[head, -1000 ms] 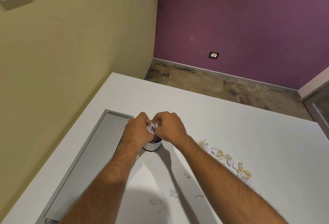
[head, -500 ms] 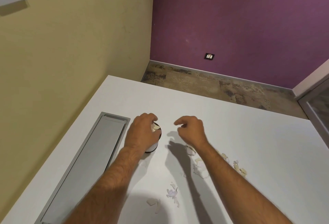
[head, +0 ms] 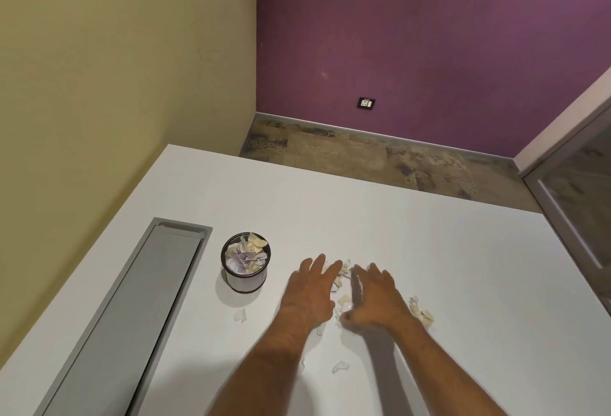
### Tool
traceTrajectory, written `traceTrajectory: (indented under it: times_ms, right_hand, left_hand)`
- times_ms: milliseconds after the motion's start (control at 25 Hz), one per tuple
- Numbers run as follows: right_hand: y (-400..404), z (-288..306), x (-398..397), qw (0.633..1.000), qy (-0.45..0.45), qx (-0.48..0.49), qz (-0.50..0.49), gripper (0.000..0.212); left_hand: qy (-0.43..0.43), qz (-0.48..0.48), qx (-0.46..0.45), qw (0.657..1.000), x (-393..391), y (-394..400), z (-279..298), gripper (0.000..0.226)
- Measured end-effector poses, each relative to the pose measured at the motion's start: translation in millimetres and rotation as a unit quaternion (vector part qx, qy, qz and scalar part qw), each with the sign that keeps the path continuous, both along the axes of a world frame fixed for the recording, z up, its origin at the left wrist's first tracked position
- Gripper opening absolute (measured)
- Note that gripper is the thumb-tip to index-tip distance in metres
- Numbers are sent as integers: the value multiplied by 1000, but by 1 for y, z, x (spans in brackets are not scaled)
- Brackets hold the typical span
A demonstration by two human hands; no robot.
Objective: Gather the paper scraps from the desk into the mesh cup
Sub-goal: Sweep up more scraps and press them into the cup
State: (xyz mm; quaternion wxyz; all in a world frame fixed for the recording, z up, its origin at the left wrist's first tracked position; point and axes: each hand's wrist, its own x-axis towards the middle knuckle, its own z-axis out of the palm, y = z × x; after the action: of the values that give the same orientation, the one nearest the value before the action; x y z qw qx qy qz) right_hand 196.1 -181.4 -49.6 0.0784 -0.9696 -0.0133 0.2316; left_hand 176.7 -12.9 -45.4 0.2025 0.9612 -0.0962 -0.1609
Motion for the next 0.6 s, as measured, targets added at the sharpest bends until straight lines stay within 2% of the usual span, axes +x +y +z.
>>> traceTrajectory:
  times_ms: [120, 200, 280, 320, 480, 600]
  right_hand:
    - [3, -14, -14, 999, 9, -9, 43, 93]
    - [3, -19, -20, 999, -7, -4, 45, 64]
    - [6, -17, -24, 996, -59, 6, 61, 30]
    - [8, -16, -26, 994, -84, 11, 74, 20]
    - [13, -16, -35, 987, -131, 27, 90, 28]
    - [13, -19, -40, 987, -125, 12, 104, 26]
  left_hand:
    - [38, -37, 88, 995, -1, -8, -22, 77]
    - [36, -53, 126, 990, -2, -9, -30, 72]
    - [25, -66, 140, 988, -3, -7, -32, 64]
    - [12, -72, 141, 987, -3, -6, -32, 60]
    - [-44, -68, 129, 988, -6, 0, -27, 32]
    - [-46, -35, 105, 993, -14, 6, -29, 27]
